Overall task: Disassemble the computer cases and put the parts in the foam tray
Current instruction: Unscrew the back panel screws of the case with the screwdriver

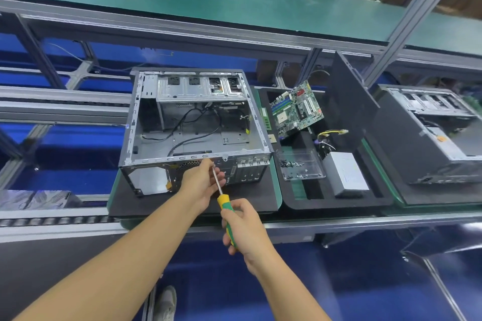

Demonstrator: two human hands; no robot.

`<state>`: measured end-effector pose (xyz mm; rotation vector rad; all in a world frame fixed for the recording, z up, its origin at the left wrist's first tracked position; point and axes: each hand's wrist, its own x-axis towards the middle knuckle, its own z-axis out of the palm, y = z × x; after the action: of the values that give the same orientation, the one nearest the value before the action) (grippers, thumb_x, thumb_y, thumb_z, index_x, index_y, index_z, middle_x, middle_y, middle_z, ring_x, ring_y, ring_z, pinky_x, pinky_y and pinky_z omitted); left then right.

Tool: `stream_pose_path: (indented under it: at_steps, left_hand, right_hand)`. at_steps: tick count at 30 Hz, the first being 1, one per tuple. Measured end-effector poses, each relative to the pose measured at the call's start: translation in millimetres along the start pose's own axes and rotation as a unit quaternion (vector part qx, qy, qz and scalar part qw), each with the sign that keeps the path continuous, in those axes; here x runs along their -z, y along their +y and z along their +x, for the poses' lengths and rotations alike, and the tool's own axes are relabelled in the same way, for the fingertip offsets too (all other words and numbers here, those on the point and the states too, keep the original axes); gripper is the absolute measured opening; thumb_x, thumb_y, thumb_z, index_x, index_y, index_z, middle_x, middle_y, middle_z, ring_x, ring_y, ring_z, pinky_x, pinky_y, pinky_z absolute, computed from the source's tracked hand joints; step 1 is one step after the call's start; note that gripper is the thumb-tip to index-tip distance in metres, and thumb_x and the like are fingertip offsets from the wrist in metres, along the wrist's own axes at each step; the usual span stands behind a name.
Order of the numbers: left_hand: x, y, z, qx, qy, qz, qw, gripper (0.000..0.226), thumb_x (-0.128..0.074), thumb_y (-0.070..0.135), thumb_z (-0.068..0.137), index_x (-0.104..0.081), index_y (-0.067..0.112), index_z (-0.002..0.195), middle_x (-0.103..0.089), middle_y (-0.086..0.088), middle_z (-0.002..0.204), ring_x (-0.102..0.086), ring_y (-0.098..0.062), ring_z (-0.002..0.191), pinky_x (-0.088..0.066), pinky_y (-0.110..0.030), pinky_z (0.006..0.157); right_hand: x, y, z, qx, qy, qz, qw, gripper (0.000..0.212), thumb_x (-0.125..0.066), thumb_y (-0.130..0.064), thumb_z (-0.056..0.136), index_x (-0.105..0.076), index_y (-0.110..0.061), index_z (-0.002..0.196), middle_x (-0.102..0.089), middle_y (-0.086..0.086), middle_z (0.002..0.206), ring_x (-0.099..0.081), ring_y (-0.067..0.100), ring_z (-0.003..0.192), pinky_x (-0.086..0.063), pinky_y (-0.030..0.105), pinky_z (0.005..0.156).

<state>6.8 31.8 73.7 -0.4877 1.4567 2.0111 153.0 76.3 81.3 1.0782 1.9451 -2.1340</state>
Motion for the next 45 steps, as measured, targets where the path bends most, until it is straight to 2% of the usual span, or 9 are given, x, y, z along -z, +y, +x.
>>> stream_pose_path:
  at_steps: [4, 7, 12, 18, 28, 31, 33, 37, 45]
  left_hand:
    - [1.4, -11.8, -3.1, -0.045, 0.01, 0.033, 0.998, 0.016, -0.046, 0.007, 0.095, -0.058, 0.009, 0.084, -0.054, -0.004, 0.071, -0.054, -0.016, 0.062, -0.05, -0.028, 0.056]
    - [-8.1, -39.0, -15.9, -0.036, -0.07, 0.166, 0.983, 0.018, -0.046, 0.006, 0.094, -0.057, 0.007, 0.08, -0.055, -0.006, 0.066, -0.052, -0.018, 0.057, -0.046, -0.03, 0.053]
    - [-65.4, -83.1, -21.5, 0.005, -0.28, 0.38, 0.881, 0.011, -0.059, 0.006, 0.093, -0.066, 0.002, 0.086, -0.066, -0.01, 0.071, -0.063, -0.016, 0.06, -0.052, -0.026, 0.056]
    - [-167.7, -106.4, 35.9, 0.025, -0.202, 0.339, 0.919, 0.009, -0.066, 0.009, 0.093, -0.066, 0.004, 0.086, -0.069, -0.014, 0.08, -0.069, -0.021, 0.071, -0.06, -0.03, 0.065]
    - [-229.4, -110.7, 89.6, 0.017, -0.108, 0.383, 0.917, 0.018, -0.068, -0.001, 0.089, -0.061, 0.003, 0.074, -0.063, -0.015, 0.07, -0.061, -0.021, 0.055, -0.058, -0.027, 0.052]
    - [-236.9, -110.0, 93.2, 0.034, -0.097, 0.368, 0.924, 0.017, -0.049, -0.003, 0.1, -0.061, -0.003, 0.089, -0.062, -0.023, 0.09, -0.066, -0.027, 0.07, -0.052, -0.028, 0.05]
    - [-238.6, -109.4, 93.1, 0.023, -0.095, 0.385, 0.918, 0.02, -0.04, -0.005, 0.1, -0.06, -0.006, 0.099, -0.059, -0.027, 0.099, -0.065, -0.033, 0.082, -0.049, -0.033, 0.063]
    - [-233.1, -97.0, 80.2, -0.052, -0.079, 0.414, 0.905, 0.028, -0.046, -0.007, 0.096, -0.063, 0.0, 0.117, -0.066, -0.021, 0.113, -0.055, -0.024, 0.058, -0.049, -0.028, 0.045]
    - [-188.7, -6.1, 14.1, -0.141, -0.3, 0.29, 0.898, 0.023, -0.044, 0.004, 0.101, -0.062, 0.011, 0.112, -0.077, -0.005, 0.083, -0.072, -0.019, 0.066, -0.055, -0.026, 0.052]
  right_hand:
    - [28.6, 1.0, -4.0, 0.026, -0.016, -0.016, 0.999, 0.013, -0.053, -0.031, 0.086, -0.057, -0.03, 0.099, -0.057, -0.003, 0.073, -0.045, 0.015, 0.047, -0.032, 0.023, 0.041]
    - [56.4, 0.0, -6.8, 0.054, -0.004, 0.045, 0.998, 0.012, -0.054, -0.029, 0.082, -0.059, -0.032, 0.092, -0.056, -0.001, 0.072, -0.043, 0.018, 0.046, -0.03, 0.023, 0.041]
    - [110.2, -2.4, -6.2, 0.056, 0.131, 0.122, 0.982, 0.008, -0.052, -0.014, 0.096, -0.056, -0.016, 0.102, -0.056, 0.005, 0.072, -0.044, 0.018, 0.045, -0.031, 0.023, 0.04]
    - [165.7, -2.7, -9.5, 0.005, 0.25, 0.14, 0.958, 0.009, -0.054, -0.018, 0.097, -0.058, -0.013, 0.103, -0.058, 0.003, 0.07, -0.048, 0.016, 0.048, -0.035, 0.026, 0.041]
    - [207.9, -14.2, -0.4, 0.01, 0.272, 0.163, 0.948, 0.011, -0.056, -0.021, 0.094, -0.059, -0.016, 0.103, -0.058, 0.0, 0.072, -0.049, 0.017, 0.05, -0.037, 0.026, 0.042]
    - [210.3, -13.1, -0.3, 0.015, 0.271, 0.164, 0.948, 0.011, -0.057, -0.022, 0.094, -0.059, -0.016, 0.103, -0.059, 0.0, 0.071, -0.05, 0.017, 0.05, -0.037, 0.026, 0.042]
    - [210.8, -12.9, 0.3, 0.017, 0.272, 0.165, 0.948, 0.011, -0.056, -0.021, 0.095, -0.059, -0.016, 0.104, -0.059, 0.0, 0.072, -0.05, 0.017, 0.05, -0.037, 0.027, 0.042]
    - [204.5, -16.7, 3.1, 0.025, 0.268, 0.176, 0.947, 0.012, -0.056, -0.018, 0.094, -0.059, -0.016, 0.105, -0.058, 0.001, 0.072, -0.048, 0.017, 0.05, -0.036, 0.027, 0.042]
    - [163.6, -38.4, 8.2, 0.12, 0.159, 0.299, 0.933, 0.021, -0.045, -0.022, 0.099, -0.062, -0.025, 0.087, -0.057, 0.005, 0.073, -0.045, 0.018, 0.047, -0.029, 0.023, 0.041]
